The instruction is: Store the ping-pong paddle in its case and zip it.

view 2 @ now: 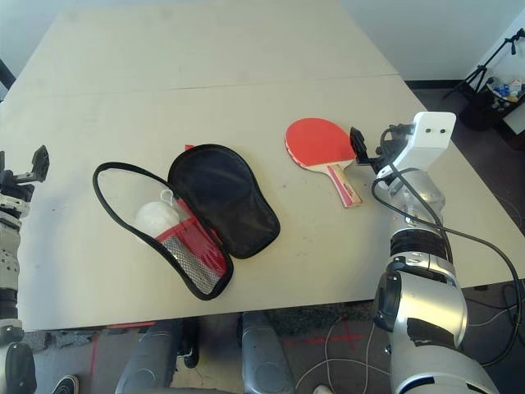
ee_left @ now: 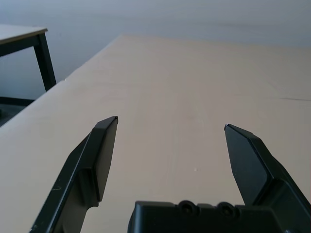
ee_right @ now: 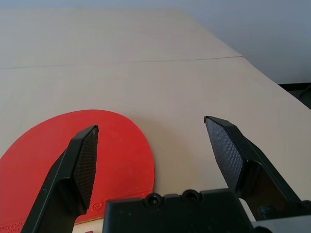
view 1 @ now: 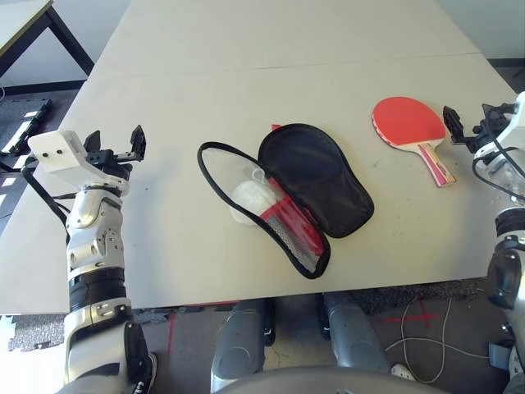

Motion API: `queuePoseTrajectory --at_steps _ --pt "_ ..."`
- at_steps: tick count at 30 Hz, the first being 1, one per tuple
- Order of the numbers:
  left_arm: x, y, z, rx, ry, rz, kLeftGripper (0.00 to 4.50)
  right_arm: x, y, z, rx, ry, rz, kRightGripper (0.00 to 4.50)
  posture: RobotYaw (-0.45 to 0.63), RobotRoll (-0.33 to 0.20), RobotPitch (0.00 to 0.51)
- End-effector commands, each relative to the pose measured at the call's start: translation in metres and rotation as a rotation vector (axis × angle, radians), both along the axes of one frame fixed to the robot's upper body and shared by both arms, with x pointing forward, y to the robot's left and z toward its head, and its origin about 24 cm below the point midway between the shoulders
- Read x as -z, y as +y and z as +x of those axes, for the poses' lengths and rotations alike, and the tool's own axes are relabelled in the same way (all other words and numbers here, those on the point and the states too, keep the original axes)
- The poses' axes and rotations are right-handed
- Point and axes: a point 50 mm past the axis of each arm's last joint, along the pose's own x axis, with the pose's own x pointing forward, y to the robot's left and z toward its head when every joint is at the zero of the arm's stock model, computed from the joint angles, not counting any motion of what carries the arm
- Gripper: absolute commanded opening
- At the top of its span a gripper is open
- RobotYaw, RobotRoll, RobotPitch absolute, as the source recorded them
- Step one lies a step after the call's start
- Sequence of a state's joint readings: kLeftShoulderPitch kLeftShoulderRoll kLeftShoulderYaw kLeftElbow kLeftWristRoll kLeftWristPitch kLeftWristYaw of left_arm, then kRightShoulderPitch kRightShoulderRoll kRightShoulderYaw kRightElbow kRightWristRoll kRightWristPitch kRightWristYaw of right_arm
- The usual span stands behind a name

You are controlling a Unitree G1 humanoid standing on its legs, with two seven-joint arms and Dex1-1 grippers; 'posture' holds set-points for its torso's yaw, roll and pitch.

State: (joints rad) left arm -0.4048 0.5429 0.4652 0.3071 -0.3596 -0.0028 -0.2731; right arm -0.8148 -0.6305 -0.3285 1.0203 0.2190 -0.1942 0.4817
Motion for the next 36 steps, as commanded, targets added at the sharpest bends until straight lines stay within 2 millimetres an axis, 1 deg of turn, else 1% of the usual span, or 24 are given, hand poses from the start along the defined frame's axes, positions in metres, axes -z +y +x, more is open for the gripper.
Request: queuePoseTrajectory --at_steps 1,2,4,7,9,12,16,18,19,21,23,28,31,36 --pt "-0.043 -0.011 0.004 0.113 -0.082 0.076 4.5 0.004 0.004 0.003 -0.013 0.019 -0.003 4.48 0.02 0.0 0.21" --pt "-0.055 -0.017 0.006 0.151 -0.104 0.094 4.5 0.004 0.005 0.003 -0.014 0.019 -0.003 4.48 0.02 0.0 0.211" --pt "-0.07 -0.028 0.01 0.224 -0.121 0.115 4.5 0.003 0.005 0.003 -0.014 0.017 -0.001 4.48 0.01 0.0 0.213" --pt "-0.086 -0.052 0.013 0.379 -0.114 0.168 4.5 0.002 0.003 0.003 -0.004 0.016 0.01 4.48 0.01 0.0 0.211" --pt "-0.092 -0.069 0.012 0.5 -0.094 0.202 4.5 0.0 0.002 0.003 0.001 0.015 0.014 4.48 0.0 0.0 0.211" --pt "-0.097 -0.104 0.009 0.71 -0.027 0.258 4.5 -0.004 0.001 0.003 0.003 0.035 0.023 4.48 -0.02 0.0 0.21" --pt "-0.093 -0.142 -0.001 0.94 0.064 0.333 4.5 -0.013 0.004 0.005 0.035 0.082 -0.044 4.48 -0.03 0.0 0.21" --pt "-0.091 -0.157 -0.007 1.033 0.093 0.358 4.5 -0.021 0.008 0.004 0.043 0.109 -0.082 4.48 -0.04 0.0 0.209" --pt "-0.091 -0.161 -0.009 1.059 0.101 0.363 4.5 -0.025 0.011 0.003 0.053 0.119 -0.099 4.48 -0.05 0.0 0.209" --pt "-0.09 -0.17 -0.01 1.103 0.111 0.362 4.5 -0.035 0.018 -0.001 0.015 0.128 -0.072 4.48 -0.06 0.0 0.209" --pt "-0.088 -0.174 -0.009 1.121 0.118 0.359 4.5 -0.041 0.024 -0.006 0.0 0.197 -0.077 4.48 -0.07 0.0 0.209" --pt "-0.08 -0.178 -0.006 1.139 0.148 0.394 4.5 -0.048 0.035 -0.02 -0.019 0.421 -0.107 4.48 -0.09 0.0 0.205" --pt "-0.078 -0.188 -0.008 1.191 0.171 0.468 4.5 -0.049 0.04 -0.028 -0.039 0.581 -0.114 4.48 -0.1 0.0 0.201" --pt "-0.078 -0.199 -0.013 1.257 0.19 0.526 4.5 -0.044 0.041 -0.032 -0.033 0.736 -0.137 4.48 -0.1 0.0 0.199"
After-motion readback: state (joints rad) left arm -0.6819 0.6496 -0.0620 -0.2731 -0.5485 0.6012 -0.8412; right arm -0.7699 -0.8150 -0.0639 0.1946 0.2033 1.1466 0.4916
